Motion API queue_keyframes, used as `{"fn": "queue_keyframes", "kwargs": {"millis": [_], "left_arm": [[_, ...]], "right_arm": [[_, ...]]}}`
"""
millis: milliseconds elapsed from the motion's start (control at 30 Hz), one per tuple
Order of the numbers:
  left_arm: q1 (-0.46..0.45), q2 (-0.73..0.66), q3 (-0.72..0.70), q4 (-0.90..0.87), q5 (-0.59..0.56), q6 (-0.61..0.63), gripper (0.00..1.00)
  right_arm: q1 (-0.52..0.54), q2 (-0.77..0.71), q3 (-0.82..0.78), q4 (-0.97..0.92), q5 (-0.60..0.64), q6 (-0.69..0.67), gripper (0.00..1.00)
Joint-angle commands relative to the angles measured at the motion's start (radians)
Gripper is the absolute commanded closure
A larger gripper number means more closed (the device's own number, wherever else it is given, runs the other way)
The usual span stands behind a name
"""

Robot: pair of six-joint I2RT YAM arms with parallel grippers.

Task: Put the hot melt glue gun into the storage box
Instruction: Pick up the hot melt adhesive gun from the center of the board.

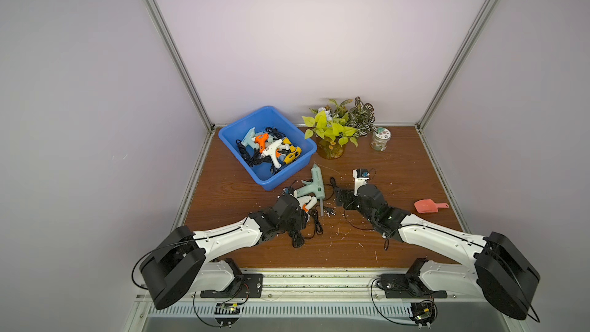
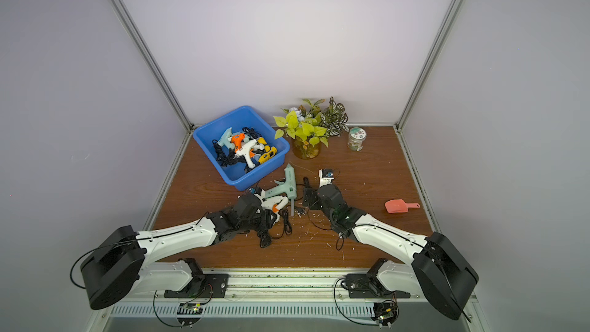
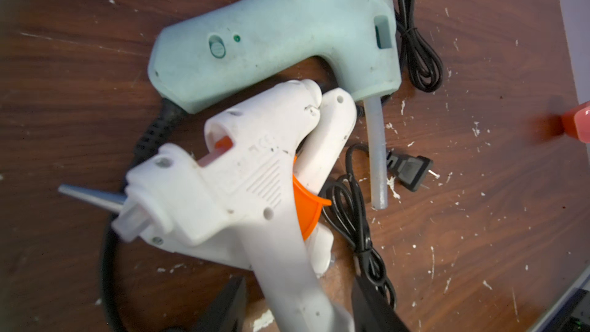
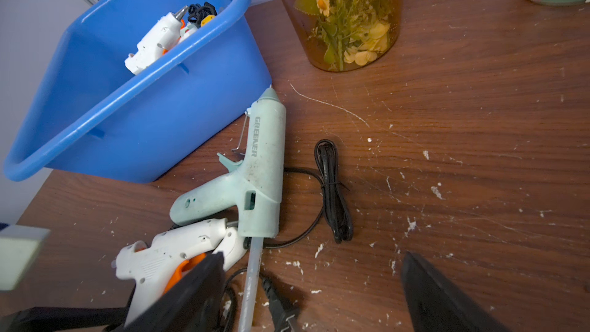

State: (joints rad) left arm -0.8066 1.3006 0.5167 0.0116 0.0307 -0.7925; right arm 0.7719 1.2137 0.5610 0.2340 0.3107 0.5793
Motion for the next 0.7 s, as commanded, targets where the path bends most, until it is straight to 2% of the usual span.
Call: {"fn": "queue_keyframes", "kwargs": {"millis": [0,133,333,467,667], "left_arm": [[-0.012,0.034,0.027,0.002,0.008,0.016,0.41],[-0.012,0.061,0.034,0.005,0.0,0.017,0.41],[-0.012,0.085,0.039,0.013,-0.027,0.013,0.52],[-0.012,0.076,0.04,0.013,-0.066,0.004,0.67],[-0.011,0.022,0.036,-0.001,-0.11,-0.008,0.98]], "right_arm": [[-0.001,-0.025,0.005,0.002,0.027,-0.007,0.06],[-0.002,-0.034,0.002,0.006,0.033,-0.009,0.06],[-0.002,-0.043,-0.001,0.006,0.039,-0.011,0.05],[-0.004,-0.046,-0.008,0.008,0.04,-0.008,0.05],[-0.006,-0.055,-0.008,0.004,0.044,-0.009,0.05]]}}
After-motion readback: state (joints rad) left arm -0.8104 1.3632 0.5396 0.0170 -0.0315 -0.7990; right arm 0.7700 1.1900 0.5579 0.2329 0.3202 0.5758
